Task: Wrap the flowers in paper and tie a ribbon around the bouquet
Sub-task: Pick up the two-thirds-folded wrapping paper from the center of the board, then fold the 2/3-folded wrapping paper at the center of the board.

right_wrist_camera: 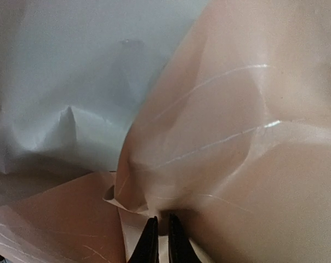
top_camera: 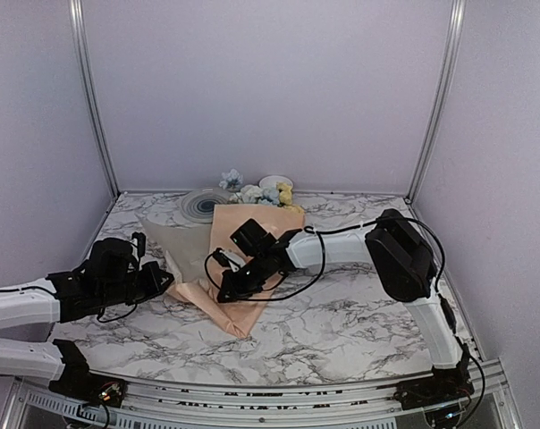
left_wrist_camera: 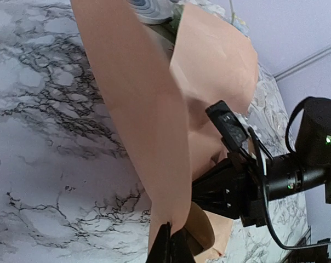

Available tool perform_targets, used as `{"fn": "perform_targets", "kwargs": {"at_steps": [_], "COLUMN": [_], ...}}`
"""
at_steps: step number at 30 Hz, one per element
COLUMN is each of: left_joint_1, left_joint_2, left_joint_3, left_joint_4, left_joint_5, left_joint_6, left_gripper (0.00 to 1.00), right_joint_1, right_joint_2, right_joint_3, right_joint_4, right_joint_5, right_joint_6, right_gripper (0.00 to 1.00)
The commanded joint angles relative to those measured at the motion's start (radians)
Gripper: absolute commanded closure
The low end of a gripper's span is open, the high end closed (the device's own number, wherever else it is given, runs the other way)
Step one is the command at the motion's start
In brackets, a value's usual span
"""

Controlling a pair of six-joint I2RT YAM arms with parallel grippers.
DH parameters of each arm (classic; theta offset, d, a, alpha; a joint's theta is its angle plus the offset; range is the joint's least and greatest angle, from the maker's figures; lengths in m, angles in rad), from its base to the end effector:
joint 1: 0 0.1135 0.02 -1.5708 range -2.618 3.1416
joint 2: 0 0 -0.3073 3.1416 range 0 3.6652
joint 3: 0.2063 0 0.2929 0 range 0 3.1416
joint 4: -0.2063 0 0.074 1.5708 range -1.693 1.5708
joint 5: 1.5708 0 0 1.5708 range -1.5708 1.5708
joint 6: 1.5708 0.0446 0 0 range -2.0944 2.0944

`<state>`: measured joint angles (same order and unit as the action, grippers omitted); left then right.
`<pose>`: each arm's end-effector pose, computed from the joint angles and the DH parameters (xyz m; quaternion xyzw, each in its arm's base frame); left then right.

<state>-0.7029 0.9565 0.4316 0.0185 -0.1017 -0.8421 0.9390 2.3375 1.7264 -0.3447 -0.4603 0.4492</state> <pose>0.1743 -0.1417 0.2155 -0.0856 0.8567 -0.3223 0.3935 0.3196 0.4702 0.1264 -0.2920 0.8835 0.3556 0.0874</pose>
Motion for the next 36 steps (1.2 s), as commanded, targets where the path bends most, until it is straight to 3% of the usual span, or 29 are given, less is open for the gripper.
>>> {"fn": "perform_targets", "kwargs": {"at_steps": [1,6,11,16,28,36], "left_joint_1": [-0.06,-0.109,-0.11,-0.11,-0.124,-0.25], "left_joint_2": [0.043,0.165,0.334,0.5,0.686,0.755], "left_joint_3": [0.091,0.173,0.254,0.349,0.413,0.568], "left_joint_4": [0.025,0.129,0.202,0.228,0.225,0.072], "left_joint_5": [-0.017,0.038,0.1,0.206,0.252,0.179], "left_joint_6": [0.159,0.271,0.336,0.365,0.405,0.604], "left_gripper": [1.0,1.0,1.0,1.0,1.0,1.0], "right_joint_1": [-0.009,-0.014,-0.032,-0.057,-0.188,-0.241], "right_joint_2": [0.035,0.013,-0.08,-0.178,-0.409,-0.278], "right_joint_3": [-0.057,-0.154,-0.282,-0.385,-0.631,-0.62], "right_joint_4": [0.013,0.101,0.337,0.512,0.467,0.5], "right_joint_5": [-0.003,-0.089,-0.202,-0.215,-0.071,-0.166], "right_joint_6": [0.061,0.106,0.21,0.308,0.387,0.343], "right_gripper": [0.91,0.92,0.92,0.92,0.92,0.91]}}
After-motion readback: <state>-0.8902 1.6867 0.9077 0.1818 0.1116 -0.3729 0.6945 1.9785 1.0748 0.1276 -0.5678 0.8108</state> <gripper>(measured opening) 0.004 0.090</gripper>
